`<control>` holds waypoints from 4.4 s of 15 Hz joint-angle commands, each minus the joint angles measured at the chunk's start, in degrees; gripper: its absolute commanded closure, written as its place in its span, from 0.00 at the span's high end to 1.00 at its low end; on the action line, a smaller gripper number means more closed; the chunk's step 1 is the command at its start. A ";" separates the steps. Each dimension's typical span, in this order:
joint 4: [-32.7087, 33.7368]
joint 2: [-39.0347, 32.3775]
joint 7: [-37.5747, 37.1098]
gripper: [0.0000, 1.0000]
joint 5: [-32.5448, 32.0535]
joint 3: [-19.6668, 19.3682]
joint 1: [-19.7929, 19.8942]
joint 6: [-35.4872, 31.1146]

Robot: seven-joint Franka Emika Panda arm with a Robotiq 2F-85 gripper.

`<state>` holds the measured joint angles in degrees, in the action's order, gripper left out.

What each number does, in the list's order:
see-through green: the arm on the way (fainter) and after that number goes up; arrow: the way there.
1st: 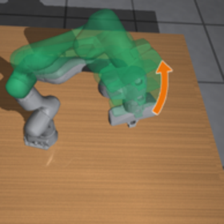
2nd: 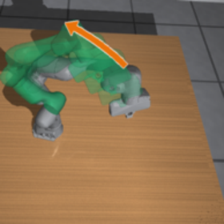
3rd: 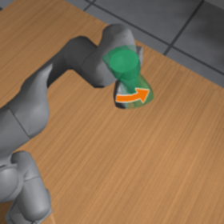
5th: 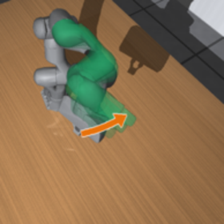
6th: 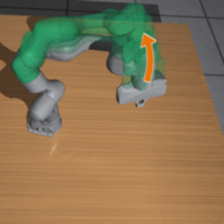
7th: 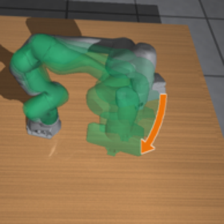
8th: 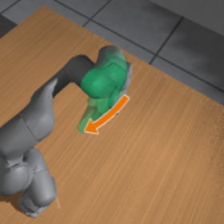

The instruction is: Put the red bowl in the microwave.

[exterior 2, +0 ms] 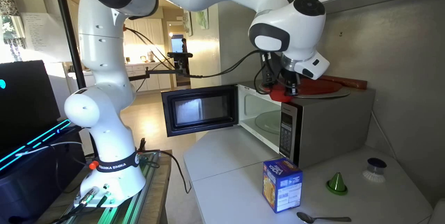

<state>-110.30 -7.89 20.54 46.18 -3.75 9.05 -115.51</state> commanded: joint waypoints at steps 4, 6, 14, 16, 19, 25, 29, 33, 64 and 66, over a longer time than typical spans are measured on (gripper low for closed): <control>-13.23 11.93 10.32 0.01 -5.38 -1.41 -0.85 2.03; -16.34 14.76 11.78 0.01 -6.66 -1.25 -1.65 1.73; -24.62 19.93 8.24 0.01 -3.09 1.92 -8.12 -6.12; -24.76 18.36 4.42 0.01 -1.54 3.55 -10.02 -10.64; -24.30 15.37 -1.40 0.01 3.03 5.77 -12.65 -17.44; -23.50 7.70 -11.07 0.01 5.09 7.17 -13.42 -27.50; -23.17 4.65 -15.72 0.01 10.61 9.59 -15.24 -31.65; -23.94 4.59 -15.25 0.04 10.33 10.44 -15.44 -32.25; -8.34 -15.43 21.91 0.01 60.29 17.57 -17.91 -55.12; -6.80 -16.83 26.36 0.01 64.33 17.00 -18.29 -55.15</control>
<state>-120.78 -21.83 40.37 104.19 14.12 -8.19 -169.15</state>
